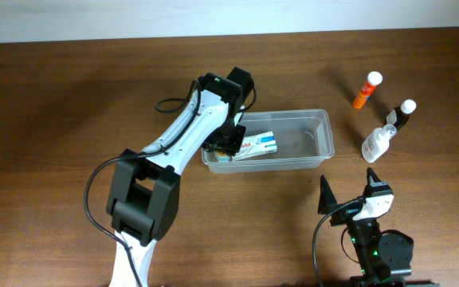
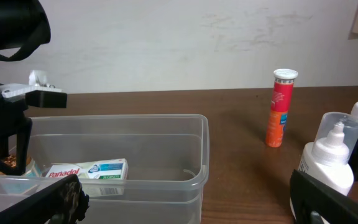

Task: Pack container
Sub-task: 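Lower the jar into the container beside the box and release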

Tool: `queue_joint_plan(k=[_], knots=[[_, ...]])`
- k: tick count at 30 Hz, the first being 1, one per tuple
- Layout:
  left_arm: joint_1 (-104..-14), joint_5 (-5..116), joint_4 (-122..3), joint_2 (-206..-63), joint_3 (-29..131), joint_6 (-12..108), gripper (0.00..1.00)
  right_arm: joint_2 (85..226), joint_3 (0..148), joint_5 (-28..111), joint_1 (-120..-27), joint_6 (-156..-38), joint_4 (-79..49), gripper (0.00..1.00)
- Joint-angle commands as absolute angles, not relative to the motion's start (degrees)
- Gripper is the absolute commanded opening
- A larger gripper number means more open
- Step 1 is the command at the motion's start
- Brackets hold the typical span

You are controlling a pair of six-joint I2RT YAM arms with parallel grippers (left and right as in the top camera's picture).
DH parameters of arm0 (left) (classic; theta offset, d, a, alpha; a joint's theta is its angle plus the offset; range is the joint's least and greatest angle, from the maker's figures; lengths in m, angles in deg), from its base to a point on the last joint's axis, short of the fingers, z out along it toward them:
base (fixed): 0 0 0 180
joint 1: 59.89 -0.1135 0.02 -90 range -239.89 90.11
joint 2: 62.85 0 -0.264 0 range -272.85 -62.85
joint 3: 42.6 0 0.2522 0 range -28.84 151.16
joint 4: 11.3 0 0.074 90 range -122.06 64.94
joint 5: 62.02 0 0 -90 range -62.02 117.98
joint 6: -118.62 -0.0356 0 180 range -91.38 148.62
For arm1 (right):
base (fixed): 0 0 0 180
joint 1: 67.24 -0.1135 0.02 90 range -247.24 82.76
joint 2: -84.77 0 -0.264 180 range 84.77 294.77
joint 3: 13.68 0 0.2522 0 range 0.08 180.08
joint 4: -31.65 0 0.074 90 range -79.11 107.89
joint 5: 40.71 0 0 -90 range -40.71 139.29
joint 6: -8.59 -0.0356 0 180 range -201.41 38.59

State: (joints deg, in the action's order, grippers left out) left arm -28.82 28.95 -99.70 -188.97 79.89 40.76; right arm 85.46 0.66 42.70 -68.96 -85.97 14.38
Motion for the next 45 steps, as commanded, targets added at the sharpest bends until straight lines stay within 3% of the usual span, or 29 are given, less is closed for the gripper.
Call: queue_joint_plan(k=[1, 45], knots=[[-28.9, 27.9, -100.1, -189.5, 79.8, 42.3, 0.39, 85.1, 0.4, 42.2, -69.5, -86.3, 14.0, 0.98], [-28.9, 25.6, -95.8, -189.5, 76.0, 42.5, 0.4, 85.1, 0.4, 42.2, -69.5, -86.3, 14.0, 0.98]])
